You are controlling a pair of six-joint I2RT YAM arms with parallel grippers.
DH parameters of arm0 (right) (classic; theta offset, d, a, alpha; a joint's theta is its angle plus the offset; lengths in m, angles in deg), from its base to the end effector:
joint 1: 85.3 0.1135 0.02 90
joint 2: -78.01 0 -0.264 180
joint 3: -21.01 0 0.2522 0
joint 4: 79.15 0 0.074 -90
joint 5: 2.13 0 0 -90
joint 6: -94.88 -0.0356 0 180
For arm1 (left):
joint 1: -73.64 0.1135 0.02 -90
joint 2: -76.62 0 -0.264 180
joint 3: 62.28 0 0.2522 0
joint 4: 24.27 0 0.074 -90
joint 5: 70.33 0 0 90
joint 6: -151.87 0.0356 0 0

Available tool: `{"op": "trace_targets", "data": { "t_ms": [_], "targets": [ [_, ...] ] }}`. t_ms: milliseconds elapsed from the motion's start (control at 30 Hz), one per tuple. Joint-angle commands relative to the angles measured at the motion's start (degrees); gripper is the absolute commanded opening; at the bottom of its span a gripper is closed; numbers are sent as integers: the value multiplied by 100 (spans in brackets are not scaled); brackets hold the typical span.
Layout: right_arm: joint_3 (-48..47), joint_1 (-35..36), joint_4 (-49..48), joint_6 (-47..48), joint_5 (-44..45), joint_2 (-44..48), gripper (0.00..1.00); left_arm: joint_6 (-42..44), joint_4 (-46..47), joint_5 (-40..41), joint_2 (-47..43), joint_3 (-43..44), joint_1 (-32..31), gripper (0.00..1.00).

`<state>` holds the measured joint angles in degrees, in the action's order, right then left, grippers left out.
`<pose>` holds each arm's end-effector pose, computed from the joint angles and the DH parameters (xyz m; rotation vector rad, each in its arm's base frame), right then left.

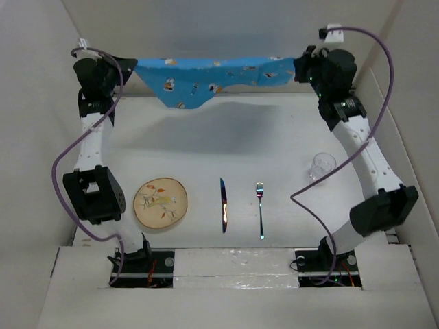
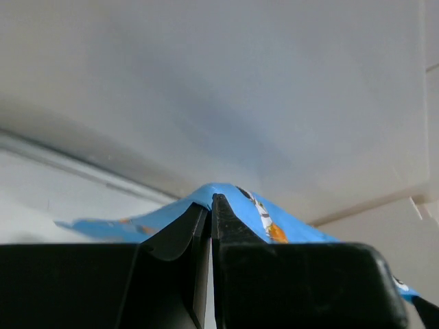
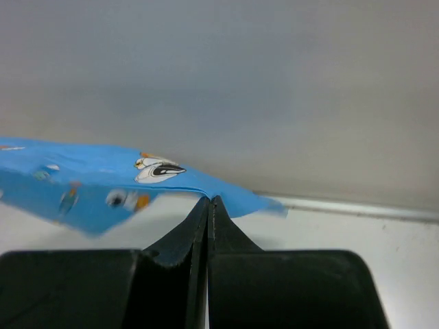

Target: Set the dinner table for one person

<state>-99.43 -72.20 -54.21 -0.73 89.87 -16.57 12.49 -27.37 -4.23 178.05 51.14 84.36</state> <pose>0.3680 0.0844 0.4884 -0.0742 1.5575 0.2307 0.4196 0.0647 0.4411 -0.4131 1.4259 -0.8453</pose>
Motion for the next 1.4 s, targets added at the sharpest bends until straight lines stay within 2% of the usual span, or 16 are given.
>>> {"op": "trace_targets", "data": {
  "t_ms": [0,100,133,267,367,667,867,1367],
  "targets": [
    [2018,105,-502,-238,55,404,0,-71,1201,-168,-641,-1455,62,0],
    [3533,157,-950,-801,72,695,0,-53,1631,-229,-651,-2632,62,0],
    [3861,157,-1282,-967,38,757,0,-262,2059,-307,-651,-3279,62,0],
    [4699,210,-1330,-1153,134,749,0,-502,2564,-291,-668,-4390,9,0],
    [5006,263,-1153,-1267,520,661,0,-161,2187,34,-817,-4761,-105,0],
    [6079,263,-1223,-1689,547,906,0,-45,1677,588,-1318,-5817,-158,0],
    [6545,-18,-1241,-1883,494,1328,0,-36,1422,948,-1916,-6484,-158,0],
    [6783,-300,-1241,-2015,275,1505,0,-142,1685,589,-2760,-7407,-220,0]
  ]
}}
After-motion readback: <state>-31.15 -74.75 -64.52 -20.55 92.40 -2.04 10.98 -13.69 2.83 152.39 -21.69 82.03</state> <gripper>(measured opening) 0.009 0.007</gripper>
